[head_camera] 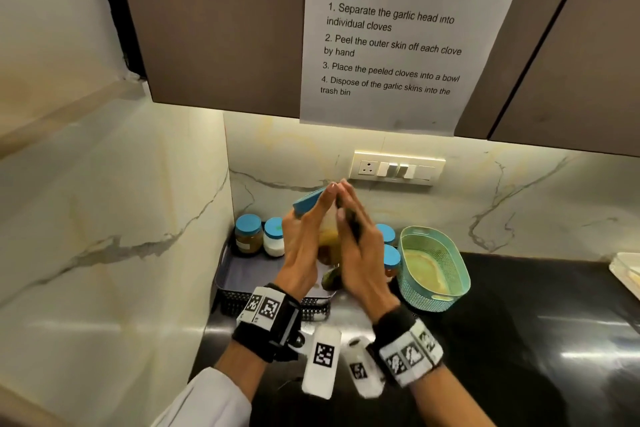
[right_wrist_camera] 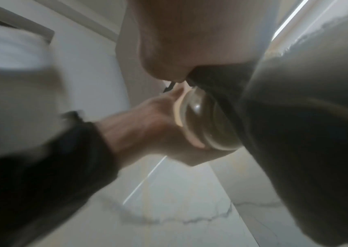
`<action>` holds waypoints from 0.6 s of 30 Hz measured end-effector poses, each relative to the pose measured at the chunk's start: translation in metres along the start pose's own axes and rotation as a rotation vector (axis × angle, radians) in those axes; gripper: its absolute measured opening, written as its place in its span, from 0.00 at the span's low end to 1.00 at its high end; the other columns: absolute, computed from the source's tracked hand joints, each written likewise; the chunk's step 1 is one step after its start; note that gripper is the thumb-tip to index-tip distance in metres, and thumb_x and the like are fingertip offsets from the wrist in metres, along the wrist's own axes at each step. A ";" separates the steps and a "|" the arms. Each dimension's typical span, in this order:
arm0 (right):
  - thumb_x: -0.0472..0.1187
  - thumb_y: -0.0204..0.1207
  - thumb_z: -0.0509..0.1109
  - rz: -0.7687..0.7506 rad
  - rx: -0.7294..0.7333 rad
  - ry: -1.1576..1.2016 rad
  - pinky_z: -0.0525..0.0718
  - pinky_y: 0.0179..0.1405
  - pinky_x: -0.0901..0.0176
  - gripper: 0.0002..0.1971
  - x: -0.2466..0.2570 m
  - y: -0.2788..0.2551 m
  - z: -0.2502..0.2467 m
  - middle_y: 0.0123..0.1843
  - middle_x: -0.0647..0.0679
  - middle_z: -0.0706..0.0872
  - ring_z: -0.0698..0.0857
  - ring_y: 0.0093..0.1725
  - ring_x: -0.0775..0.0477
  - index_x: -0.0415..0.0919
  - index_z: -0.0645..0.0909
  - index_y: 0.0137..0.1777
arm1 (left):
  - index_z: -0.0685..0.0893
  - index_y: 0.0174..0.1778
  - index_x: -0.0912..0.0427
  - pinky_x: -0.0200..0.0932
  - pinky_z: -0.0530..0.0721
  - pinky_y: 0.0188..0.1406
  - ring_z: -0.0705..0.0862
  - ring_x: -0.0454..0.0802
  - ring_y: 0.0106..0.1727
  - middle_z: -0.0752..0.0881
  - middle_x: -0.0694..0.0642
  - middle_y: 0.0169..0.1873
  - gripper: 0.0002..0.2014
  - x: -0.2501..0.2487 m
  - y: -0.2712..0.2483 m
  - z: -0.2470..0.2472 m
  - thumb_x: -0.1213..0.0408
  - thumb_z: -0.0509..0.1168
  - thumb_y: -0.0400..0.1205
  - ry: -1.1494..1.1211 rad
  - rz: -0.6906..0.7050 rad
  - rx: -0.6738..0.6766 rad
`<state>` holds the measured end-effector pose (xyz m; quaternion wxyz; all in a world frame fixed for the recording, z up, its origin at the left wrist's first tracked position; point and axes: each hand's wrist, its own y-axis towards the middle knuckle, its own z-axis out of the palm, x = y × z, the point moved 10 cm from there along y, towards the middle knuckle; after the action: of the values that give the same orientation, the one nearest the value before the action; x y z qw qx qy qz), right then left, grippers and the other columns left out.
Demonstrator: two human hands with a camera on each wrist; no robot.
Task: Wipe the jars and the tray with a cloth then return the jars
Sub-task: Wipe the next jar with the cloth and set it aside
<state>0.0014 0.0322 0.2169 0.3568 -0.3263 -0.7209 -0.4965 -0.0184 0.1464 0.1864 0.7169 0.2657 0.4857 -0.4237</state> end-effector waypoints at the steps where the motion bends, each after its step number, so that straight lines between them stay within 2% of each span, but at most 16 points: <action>1: 0.52 0.91 0.59 0.068 -0.025 0.076 0.79 0.81 0.48 0.23 -0.006 0.009 -0.009 0.86 0.51 0.74 0.75 0.83 0.56 0.54 0.75 0.84 | 0.90 0.61 0.62 0.50 0.93 0.48 0.93 0.55 0.52 0.93 0.58 0.48 0.33 0.001 -0.002 0.001 0.37 0.78 0.71 -0.006 -0.015 0.010; 2: 0.53 0.91 0.60 0.154 -0.040 0.169 0.85 0.74 0.48 0.20 -0.012 0.016 -0.018 0.82 0.49 0.81 0.82 0.77 0.52 0.56 0.78 0.81 | 0.89 0.63 0.61 0.44 0.92 0.44 0.93 0.53 0.51 0.93 0.56 0.49 0.30 0.001 -0.001 0.001 0.41 0.77 0.73 -0.008 -0.024 0.007; 3: 0.53 0.92 0.62 0.253 -0.052 0.268 0.89 0.66 0.48 0.18 -0.021 0.021 -0.024 0.75 0.47 0.87 0.87 0.71 0.47 0.56 0.82 0.78 | 0.89 0.64 0.60 0.43 0.92 0.45 0.93 0.53 0.53 0.94 0.56 0.50 0.30 -0.001 0.000 0.000 0.43 0.79 0.73 0.003 -0.024 0.013; 4: 0.52 0.91 0.64 0.349 -0.058 0.363 0.91 0.60 0.48 0.17 -0.028 0.023 -0.028 0.69 0.46 0.91 0.90 0.66 0.43 0.53 0.85 0.75 | 0.89 0.65 0.60 0.45 0.92 0.50 0.93 0.56 0.57 0.94 0.56 0.52 0.33 -0.002 0.002 0.000 0.43 0.82 0.70 0.024 -0.026 0.019; 6: 0.53 0.87 0.69 0.521 -0.060 0.473 0.92 0.55 0.45 0.19 -0.040 0.019 -0.028 0.62 0.41 0.93 0.91 0.64 0.35 0.44 0.86 0.72 | 0.90 0.65 0.60 0.55 0.92 0.61 0.92 0.60 0.61 0.94 0.59 0.54 0.39 -0.002 0.005 0.001 0.39 0.86 0.64 0.058 -0.060 0.048; 8: 0.55 0.85 0.71 0.583 -0.064 0.497 0.92 0.54 0.44 0.22 -0.038 0.011 -0.023 0.61 0.38 0.93 0.90 0.65 0.31 0.41 0.85 0.71 | 0.90 0.64 0.63 0.61 0.92 0.63 0.93 0.62 0.59 0.95 0.61 0.53 0.38 0.000 0.005 0.003 0.40 0.83 0.64 0.044 -0.089 0.061; 10: 0.55 0.89 0.66 0.486 -0.087 0.441 0.93 0.52 0.49 0.20 -0.022 0.001 -0.018 0.62 0.41 0.93 0.91 0.65 0.34 0.46 0.86 0.72 | 0.90 0.63 0.64 0.62 0.94 0.57 0.94 0.63 0.56 0.95 0.62 0.51 0.39 0.001 0.005 0.003 0.40 0.83 0.62 0.018 -0.078 0.068; 11: 0.57 0.89 0.64 0.372 -0.100 0.416 0.92 0.56 0.51 0.20 -0.010 -0.006 -0.017 0.67 0.43 0.91 0.90 0.68 0.39 0.51 0.84 0.75 | 0.90 0.62 0.64 0.60 0.95 0.54 0.94 0.62 0.53 0.95 0.62 0.50 0.41 0.001 0.006 0.002 0.39 0.84 0.61 0.011 -0.064 0.063; 13: 0.62 0.88 0.61 0.107 -0.077 0.325 0.86 0.72 0.49 0.24 0.016 -0.022 -0.008 0.81 0.49 0.81 0.81 0.80 0.47 0.59 0.76 0.82 | 0.91 0.59 0.64 0.50 0.94 0.44 0.94 0.58 0.47 0.95 0.59 0.45 0.40 0.002 0.008 -0.003 0.37 0.85 0.60 0.011 -0.052 0.051; 14: 0.63 0.87 0.60 0.003 -0.048 0.242 0.80 0.79 0.48 0.25 0.024 -0.027 -0.003 0.85 0.53 0.76 0.74 0.85 0.49 0.62 0.74 0.83 | 0.91 0.57 0.62 0.47 0.93 0.42 0.94 0.56 0.46 0.95 0.57 0.43 0.37 0.002 0.008 -0.006 0.37 0.84 0.61 0.017 -0.048 0.044; 15: 0.63 0.87 0.60 -0.042 -0.019 0.160 0.75 0.83 0.48 0.25 0.024 -0.027 0.002 0.87 0.55 0.73 0.71 0.87 0.50 0.63 0.73 0.83 | 0.92 0.55 0.59 0.48 0.93 0.45 0.94 0.55 0.46 0.95 0.55 0.42 0.36 0.003 0.007 -0.009 0.35 0.83 0.60 0.023 -0.040 0.041; 16: 0.61 0.88 0.60 -0.040 0.003 0.107 0.76 0.83 0.49 0.24 0.019 -0.020 0.004 0.87 0.54 0.74 0.71 0.87 0.49 0.62 0.74 0.83 | 0.92 0.53 0.57 0.51 0.94 0.50 0.93 0.56 0.48 0.95 0.55 0.42 0.34 0.002 0.005 -0.009 0.35 0.84 0.60 0.031 -0.035 0.040; 17: 0.60 0.89 0.59 0.041 0.002 0.117 0.80 0.79 0.49 0.23 0.012 -0.008 0.000 0.84 0.51 0.77 0.75 0.84 0.47 0.60 0.76 0.82 | 0.92 0.51 0.54 0.55 0.93 0.56 0.93 0.56 0.50 0.95 0.55 0.43 0.32 0.000 0.004 -0.007 0.36 0.85 0.60 0.050 -0.021 0.039; 18: 0.60 0.89 0.60 0.188 -0.016 0.165 0.86 0.71 0.51 0.22 0.003 0.002 -0.004 0.79 0.47 0.83 0.81 0.79 0.45 0.56 0.81 0.78 | 0.91 0.51 0.52 0.57 0.92 0.60 0.93 0.55 0.51 0.95 0.54 0.44 0.28 -0.005 0.000 -0.004 0.39 0.86 0.61 0.069 0.001 0.045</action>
<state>0.0024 0.0295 0.2216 0.4572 -0.3536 -0.6512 -0.4918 -0.0212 0.1512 0.1890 0.6936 0.2963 0.5006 -0.4249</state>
